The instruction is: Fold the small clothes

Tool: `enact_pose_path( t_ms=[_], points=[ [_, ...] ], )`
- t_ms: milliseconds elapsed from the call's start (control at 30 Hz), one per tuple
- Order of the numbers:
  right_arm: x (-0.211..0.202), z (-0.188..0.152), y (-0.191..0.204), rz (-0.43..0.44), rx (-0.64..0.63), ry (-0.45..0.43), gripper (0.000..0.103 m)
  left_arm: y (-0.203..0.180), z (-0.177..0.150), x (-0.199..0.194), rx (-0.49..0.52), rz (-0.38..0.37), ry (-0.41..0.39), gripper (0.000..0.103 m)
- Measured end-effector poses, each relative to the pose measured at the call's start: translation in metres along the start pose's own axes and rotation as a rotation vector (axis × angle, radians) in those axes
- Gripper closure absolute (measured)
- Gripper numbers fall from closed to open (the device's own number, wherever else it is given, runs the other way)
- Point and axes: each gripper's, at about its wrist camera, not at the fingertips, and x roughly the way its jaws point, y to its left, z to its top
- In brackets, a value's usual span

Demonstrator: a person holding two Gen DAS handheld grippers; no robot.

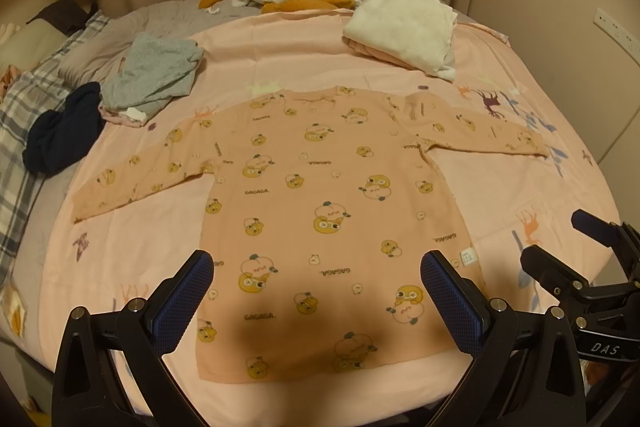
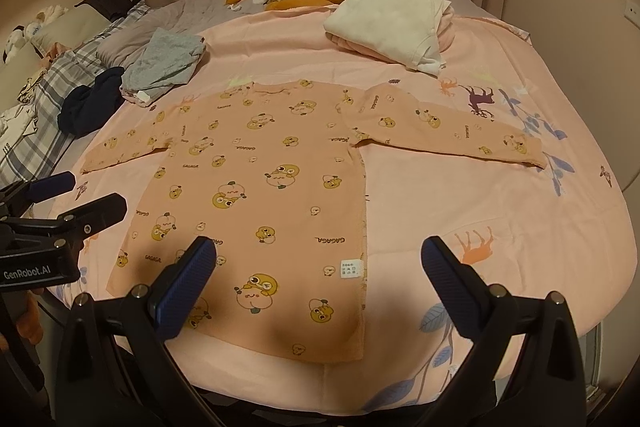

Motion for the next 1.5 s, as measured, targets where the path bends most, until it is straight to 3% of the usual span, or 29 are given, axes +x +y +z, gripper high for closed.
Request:
enact_pose_path(
  t_ms=[600, 900, 933, 1167, 1267, 1500],
  points=[
    [0.001, -0.003, 0.005, -0.011, -0.008, 0.032, 0.000, -0.001, -0.004, 0.001, 0.005, 0.008, 0.002, 0.001],
    [0.007, -0.006, -0.005, -0.047, 0.007, 0.038, 0.000, -0.003, -0.014, 0.025, -0.015, -0.017, 0.048, 0.001],
    [0.007, -0.005, -0.008, -0.045, 0.015, 0.036, 0.000, 0.000, -0.006, 0.029, 0.007, 0.045, 0.190, 0.001],
    [0.010, -0.001, -0.035, -0.060, 0.072, 0.012, 0.000, 0.001, 0.003, 0.037, -0.079, -0.073, 0.085, 0.001],
    [0.015, 0.000, -0.050, -0.067, 0.105, 0.006, 0.000, 0.001, 0.008, 0.045, -0.135, -0.136, 0.095, 0.001],
    [0.030, 0.006, -0.088, -0.100, 0.184, -0.005, 0.000, -0.005, 0.021, 0.068, -0.146, -0.116, 0.094, 0.001]
  ],
)
